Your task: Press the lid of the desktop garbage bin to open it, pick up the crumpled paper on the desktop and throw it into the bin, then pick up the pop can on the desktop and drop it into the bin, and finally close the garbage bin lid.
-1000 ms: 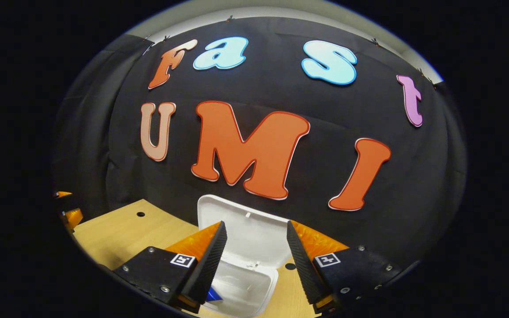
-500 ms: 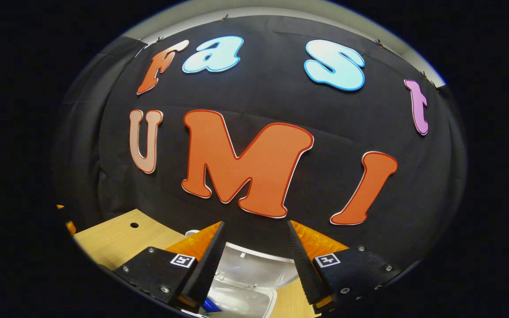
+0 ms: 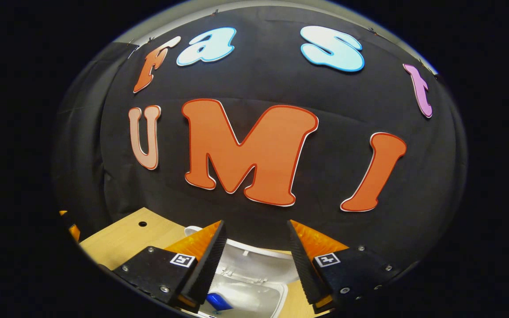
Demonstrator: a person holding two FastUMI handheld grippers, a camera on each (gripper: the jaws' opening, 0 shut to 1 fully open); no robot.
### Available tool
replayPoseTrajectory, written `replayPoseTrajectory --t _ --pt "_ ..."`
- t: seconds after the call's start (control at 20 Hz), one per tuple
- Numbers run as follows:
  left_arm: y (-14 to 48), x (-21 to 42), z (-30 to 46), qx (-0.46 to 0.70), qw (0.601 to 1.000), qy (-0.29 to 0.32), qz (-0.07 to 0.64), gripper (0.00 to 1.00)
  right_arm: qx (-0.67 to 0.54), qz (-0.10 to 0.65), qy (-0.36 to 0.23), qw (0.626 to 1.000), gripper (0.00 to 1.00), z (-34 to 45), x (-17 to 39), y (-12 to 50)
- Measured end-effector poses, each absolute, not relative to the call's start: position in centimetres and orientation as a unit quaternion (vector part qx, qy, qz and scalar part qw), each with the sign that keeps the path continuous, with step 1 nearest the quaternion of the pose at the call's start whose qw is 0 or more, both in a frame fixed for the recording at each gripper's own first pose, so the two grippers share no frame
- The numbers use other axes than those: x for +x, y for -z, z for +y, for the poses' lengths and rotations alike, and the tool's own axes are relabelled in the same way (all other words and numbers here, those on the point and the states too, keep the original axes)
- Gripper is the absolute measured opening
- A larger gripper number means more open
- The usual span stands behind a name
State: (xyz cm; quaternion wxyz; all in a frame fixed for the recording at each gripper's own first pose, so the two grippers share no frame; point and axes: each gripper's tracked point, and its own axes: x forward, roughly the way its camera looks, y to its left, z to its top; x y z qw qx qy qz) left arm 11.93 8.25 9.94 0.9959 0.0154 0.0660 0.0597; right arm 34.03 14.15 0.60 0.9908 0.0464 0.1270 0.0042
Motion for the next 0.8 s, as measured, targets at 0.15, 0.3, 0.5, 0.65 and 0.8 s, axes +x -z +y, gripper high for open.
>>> replayPoseTrajectory --t 0.15,0.3,0.5,0.65,0.8 --pt "-9.9 12.1 7.3 0.01 0.996 -0.049 0.071 0.98 0.06 0.137 -0.028 0.988 0.82 15.6 32.3 0.3" --pt "-9.7 12.4 6.4 0.009 0.996 -0.039 0.076 0.98 0.083 0.151 -0.06 0.983 0.82 17.4 30.2 1.2" --pt "-9.7 12.7 5.1 0.008 0.997 -0.026 0.078 0.98 0.088 0.155 -0.066 0.982 0.82 17.8 28.5 2.0" --pt "-9.7 12.5 4.1 0.011 0.997 -0.016 0.079 0.98 0.092 0.16 -0.066 0.981 0.82 18.2 27.3 3.0" --pt "-9.7 12.5 3.7 0.014 0.997 -0.012 0.08 0.98 0.093 0.171 -0.063 0.979 0.82 18.7 26.1 4.6"
